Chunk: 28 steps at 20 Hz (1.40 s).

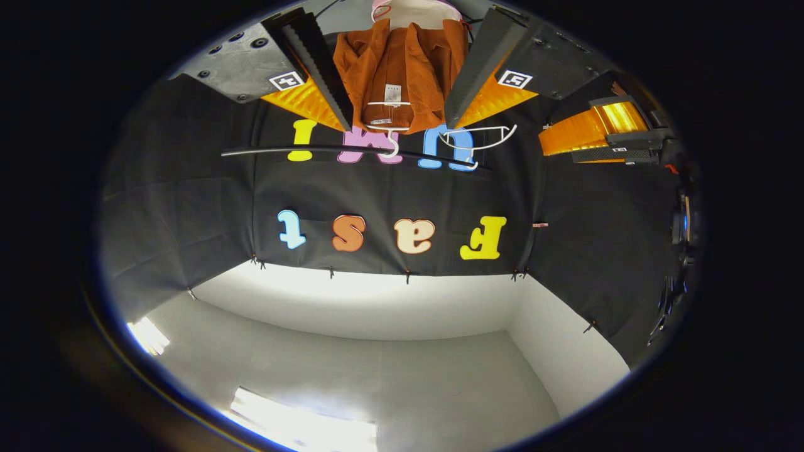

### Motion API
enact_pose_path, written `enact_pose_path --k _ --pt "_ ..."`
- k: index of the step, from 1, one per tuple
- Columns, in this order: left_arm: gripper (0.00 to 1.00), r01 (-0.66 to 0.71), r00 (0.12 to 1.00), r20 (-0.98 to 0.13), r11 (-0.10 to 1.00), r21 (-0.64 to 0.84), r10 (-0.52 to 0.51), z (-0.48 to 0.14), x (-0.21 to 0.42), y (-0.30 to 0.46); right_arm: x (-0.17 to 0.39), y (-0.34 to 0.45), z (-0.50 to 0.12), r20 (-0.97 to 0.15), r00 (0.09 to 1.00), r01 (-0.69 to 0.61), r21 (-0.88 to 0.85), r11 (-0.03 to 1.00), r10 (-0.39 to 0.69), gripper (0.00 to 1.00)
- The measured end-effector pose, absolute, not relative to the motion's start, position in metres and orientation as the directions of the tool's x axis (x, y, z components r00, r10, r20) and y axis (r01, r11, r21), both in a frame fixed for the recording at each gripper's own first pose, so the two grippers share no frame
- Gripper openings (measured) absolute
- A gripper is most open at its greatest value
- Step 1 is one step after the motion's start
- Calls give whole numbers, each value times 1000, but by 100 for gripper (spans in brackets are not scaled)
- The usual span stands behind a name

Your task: Grasp the clothes on the hanger with both hands and then place them into the laundry hamper below.

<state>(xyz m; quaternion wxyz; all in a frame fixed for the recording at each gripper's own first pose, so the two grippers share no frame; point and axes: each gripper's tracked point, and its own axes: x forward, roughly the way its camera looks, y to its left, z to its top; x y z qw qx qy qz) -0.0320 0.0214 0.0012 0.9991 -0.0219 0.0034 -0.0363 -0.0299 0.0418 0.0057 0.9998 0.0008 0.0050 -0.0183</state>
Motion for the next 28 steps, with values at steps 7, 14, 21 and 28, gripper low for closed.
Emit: enact_pose_path --k 7,14,21,28 --pt "95 110 993 -45 993 -49 -112 -16 -43 40 -32 65 -14 -44 998 52 14 999 -52 95" --pt "95 140 987 -71 989 -55 -144 -41 -17 32 -9 57 -46 -93 994 60 9 998 -59 95" --pt "95 158 981 -104 986 -48 -162 -94 65 1 77 20 -100 -90 996 33 56 998 -28 95" --pt "95 66 993 -95 997 -27 -68 -170 165 -19 156 -26 -183 -130 991 -35 7 999 35 96"
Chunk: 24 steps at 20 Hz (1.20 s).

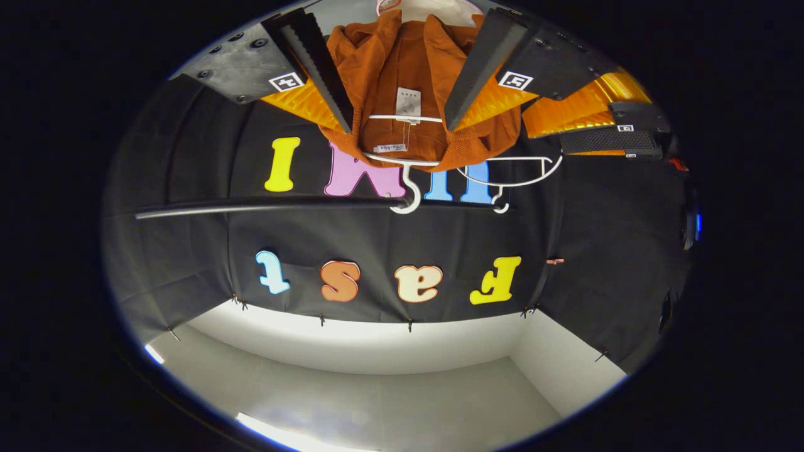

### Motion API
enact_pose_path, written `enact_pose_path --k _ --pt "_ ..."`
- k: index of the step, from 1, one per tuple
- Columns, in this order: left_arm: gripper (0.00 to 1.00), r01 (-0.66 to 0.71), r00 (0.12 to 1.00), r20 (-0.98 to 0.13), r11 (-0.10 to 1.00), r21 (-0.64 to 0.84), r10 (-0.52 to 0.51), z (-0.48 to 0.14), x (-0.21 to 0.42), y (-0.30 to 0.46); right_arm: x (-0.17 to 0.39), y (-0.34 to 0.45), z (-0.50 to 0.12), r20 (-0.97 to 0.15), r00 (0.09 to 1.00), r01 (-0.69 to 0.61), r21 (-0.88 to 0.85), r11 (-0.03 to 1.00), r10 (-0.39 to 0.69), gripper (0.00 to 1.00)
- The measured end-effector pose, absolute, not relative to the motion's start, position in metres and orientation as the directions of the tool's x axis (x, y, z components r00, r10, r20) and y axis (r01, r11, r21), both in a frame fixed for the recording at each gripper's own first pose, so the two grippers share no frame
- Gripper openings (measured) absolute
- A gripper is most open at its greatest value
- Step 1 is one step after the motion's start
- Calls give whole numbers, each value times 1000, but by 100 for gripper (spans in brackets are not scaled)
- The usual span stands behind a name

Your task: Grasp the clothes on the hanger with both hands and then place them into the laundry hamper below.

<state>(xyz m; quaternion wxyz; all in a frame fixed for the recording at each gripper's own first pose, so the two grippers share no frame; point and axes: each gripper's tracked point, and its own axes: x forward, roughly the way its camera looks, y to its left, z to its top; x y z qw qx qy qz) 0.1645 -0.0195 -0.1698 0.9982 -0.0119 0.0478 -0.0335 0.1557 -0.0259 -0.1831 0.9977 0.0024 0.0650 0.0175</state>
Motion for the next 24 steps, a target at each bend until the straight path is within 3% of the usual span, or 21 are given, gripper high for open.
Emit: enact_pose_path --k 8,14,19,24 --pt "94 -82 986 -149 997 -6 80 -255 218 -13 188 -63 -254 -118 991 -56 4 998 56 96" --pt "93 -190 962 -193 981 42 194 -303 251 0 207 -87 -303 -187 980 -62 5 998 62 96" --pt "93 -188 965 -191 982 -18 181 -320 276 -4 222 -95 -320 -212 973 -86 7 996 86 96" --pt "94 -170 964 -207 985 15 170 -338 305 -21 233 -107 -347 -263 963 -50 57 997 64 96"
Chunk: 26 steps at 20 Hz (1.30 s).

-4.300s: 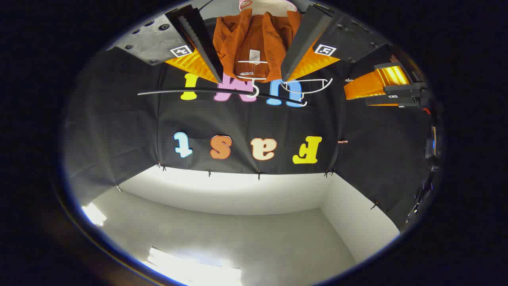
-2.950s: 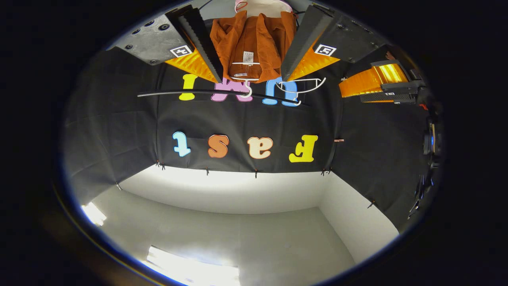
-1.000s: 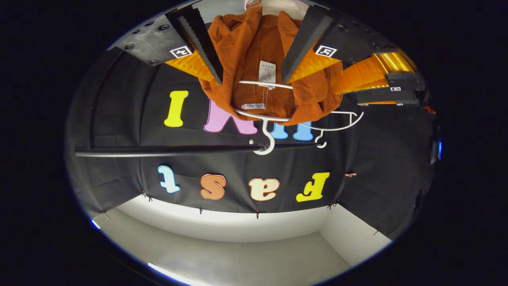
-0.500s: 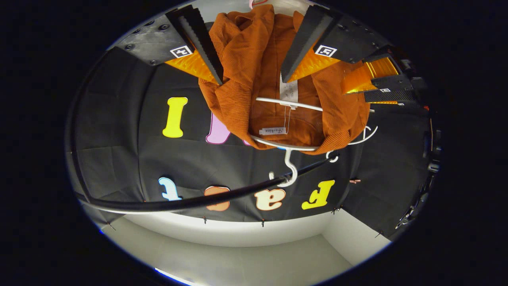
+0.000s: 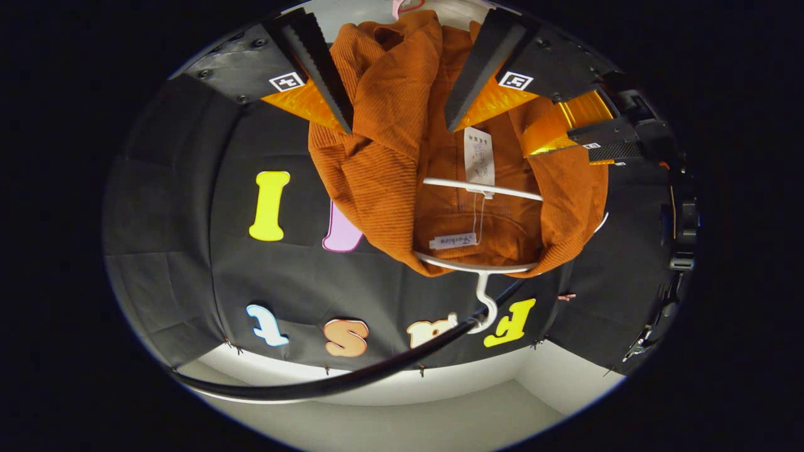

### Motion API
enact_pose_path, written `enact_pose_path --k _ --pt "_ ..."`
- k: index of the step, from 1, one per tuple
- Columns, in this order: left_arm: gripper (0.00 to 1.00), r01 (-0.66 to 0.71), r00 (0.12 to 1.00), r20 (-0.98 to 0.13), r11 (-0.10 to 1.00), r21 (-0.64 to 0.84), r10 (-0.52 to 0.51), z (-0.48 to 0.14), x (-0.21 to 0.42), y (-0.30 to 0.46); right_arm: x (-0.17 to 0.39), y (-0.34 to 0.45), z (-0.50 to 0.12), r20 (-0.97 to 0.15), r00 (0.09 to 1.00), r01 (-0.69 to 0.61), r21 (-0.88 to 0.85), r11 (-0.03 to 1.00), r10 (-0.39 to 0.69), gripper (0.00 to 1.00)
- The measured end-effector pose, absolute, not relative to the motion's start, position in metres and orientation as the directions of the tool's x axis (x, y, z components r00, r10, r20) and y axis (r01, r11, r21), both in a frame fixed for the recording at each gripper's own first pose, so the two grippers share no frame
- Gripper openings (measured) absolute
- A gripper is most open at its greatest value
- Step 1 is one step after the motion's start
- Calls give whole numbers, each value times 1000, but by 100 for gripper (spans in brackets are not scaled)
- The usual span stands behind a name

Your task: Grasp the clothes on the hanger with both hands and then place them into the laundry hamper below.

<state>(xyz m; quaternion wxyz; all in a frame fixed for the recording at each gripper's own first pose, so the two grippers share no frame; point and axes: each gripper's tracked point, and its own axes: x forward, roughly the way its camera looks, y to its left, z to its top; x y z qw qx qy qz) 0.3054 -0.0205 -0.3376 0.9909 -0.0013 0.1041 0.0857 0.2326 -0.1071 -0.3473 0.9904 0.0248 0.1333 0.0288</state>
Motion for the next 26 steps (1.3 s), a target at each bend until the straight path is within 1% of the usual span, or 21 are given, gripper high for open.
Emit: enact_pose_path --k 2,6,10,12,15,17,18,19,21,22,25,26 --pt "95 -188 961 -201 982 18 188 -342 312 -17 234 -117 -364 -302 952 -17 94 995 45 96" --pt "95 -205 956 -212 979 7 202 -353 319 -13 241 -119 -395 -367 929 20 195 981 55 95" --pt "95 -226 948 -230 974 5 221 -362 320 -6 246 -105 -420 -407 909 35 300 953 95 96" --pt "95 -225 948 -232 974 -1 219 -362 320 -4 253 -98 -424 -407 906 19 318 948 118 95" --pt "95 -233 947 -228 973 1 227 -358 319 1 257 -78 -419 -386 903 -48 345 937 188 95" --pt "95 -258 943 -214 966 11 255 -353 316 9 258 -63 -417 -377 900 -78 355 932 219 96" --pt "95 -273 939 -211 962 17 270 -353 316 13 261 -60 -418 -373 902 -79 350 933 217 96" --pt "95 -280 936 -216 960 19 277 -353 317 15 265 -63 -420 -380 905 -60 328 943 189 96" --pt "95 -299 927 -228 954 33 298 -356 319 17 279 -84 -426 -390 917 20 249 968 82 95" --pt "94 -309 923 -225 950 47 312 -357 318 19 285 -95 -425 -388 921 57 236 970 40 95" --pt "92 -302 922 -235 951 68 309 -362 324 22 304 -107 -428 -390 921 96 257 962 12 96" --pt "84 -295 921 -244 953 72 304 -364 325 24 305 -114 -428 -387 922 107 241 965 -6 80"
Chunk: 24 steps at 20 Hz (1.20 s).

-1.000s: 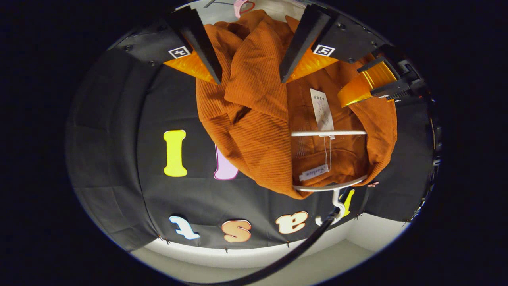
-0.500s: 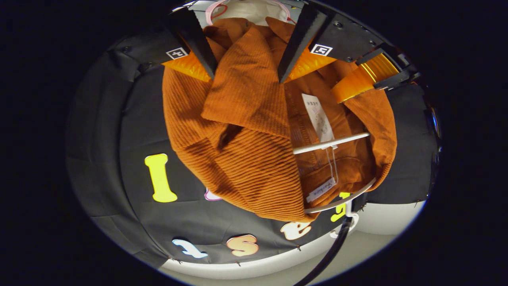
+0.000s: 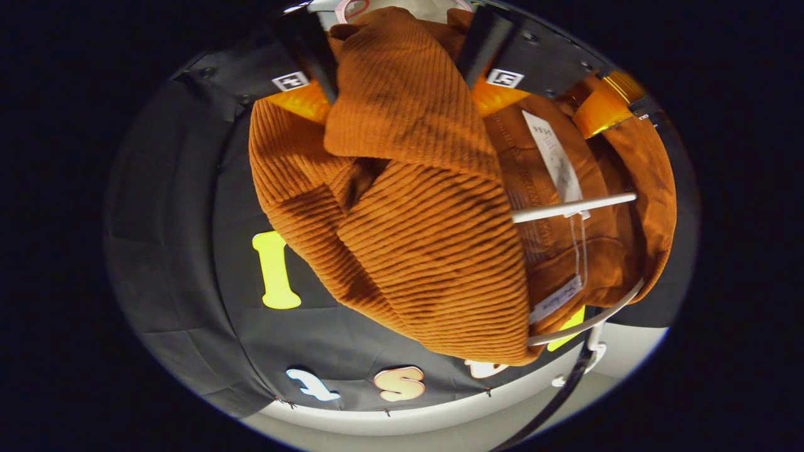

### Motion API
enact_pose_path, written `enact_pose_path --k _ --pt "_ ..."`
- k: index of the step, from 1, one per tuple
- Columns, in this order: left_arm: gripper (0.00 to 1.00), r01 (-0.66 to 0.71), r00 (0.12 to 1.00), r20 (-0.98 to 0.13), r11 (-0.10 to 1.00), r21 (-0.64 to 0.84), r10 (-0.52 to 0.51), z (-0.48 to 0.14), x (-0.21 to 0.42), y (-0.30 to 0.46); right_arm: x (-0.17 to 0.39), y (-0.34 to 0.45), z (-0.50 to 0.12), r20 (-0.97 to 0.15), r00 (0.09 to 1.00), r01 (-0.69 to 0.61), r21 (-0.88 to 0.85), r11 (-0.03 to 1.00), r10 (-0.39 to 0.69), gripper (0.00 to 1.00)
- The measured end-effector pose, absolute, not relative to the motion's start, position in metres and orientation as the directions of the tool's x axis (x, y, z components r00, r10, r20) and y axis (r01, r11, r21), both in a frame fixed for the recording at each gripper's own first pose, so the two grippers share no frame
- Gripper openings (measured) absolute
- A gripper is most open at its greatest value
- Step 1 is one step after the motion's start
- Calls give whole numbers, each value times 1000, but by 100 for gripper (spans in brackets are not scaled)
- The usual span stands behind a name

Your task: Grasp the clothes on the hanger with both hands and then place them into the laundry hamper below.

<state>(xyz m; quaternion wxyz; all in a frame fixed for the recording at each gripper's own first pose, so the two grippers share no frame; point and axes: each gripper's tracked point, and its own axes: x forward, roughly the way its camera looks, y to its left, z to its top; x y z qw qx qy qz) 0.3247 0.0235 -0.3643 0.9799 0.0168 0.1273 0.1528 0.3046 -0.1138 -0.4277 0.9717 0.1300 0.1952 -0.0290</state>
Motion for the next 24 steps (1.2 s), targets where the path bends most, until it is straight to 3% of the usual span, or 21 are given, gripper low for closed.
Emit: enact_pose_path --k 1,4,9,16,18,19,22,23,24 --pt "75 -299 918 -249 951 77 309 -362 325 27 305 -116 -426 -381 925 93 229 969 1 64" --pt "10 -293 918 -258 954 66 300 -359 324 38 303 -138 -417 -359 933 88 139 986 -32 18" --pt "10 -378 895 -225 922 81 386 -332 302 78 303 -183 -394 -314 947 129 161 978 -73 18" --pt "10 -472 876 -56 875 105 479 -243 277 122 340 -221 -344 -171 977 146 117 982 -125 18" --pt "10 -467 882 -5 876 120 471 -216 274 122 351 -222 -330 -129 984 138 97 986 -125 13" --pt "10 -449 892 22 883 137 451 -202 275 120 357 -224 -323 -108 986 136 84 987 -127 18" --pt "10 -404 914 58 894 191 401 -185 287 127 375 -231 -309 -62 989 139 76 987 -134 13" --pt "10 -388 921 64 898 207 383 -180 293 130 381 -233 -303 -44 990 137 71 988 -134 22" --pt "10 -368 929 68 902 226 363 -173 300 130 385 -235 -297 -29 991 135 56 989 -133 13"
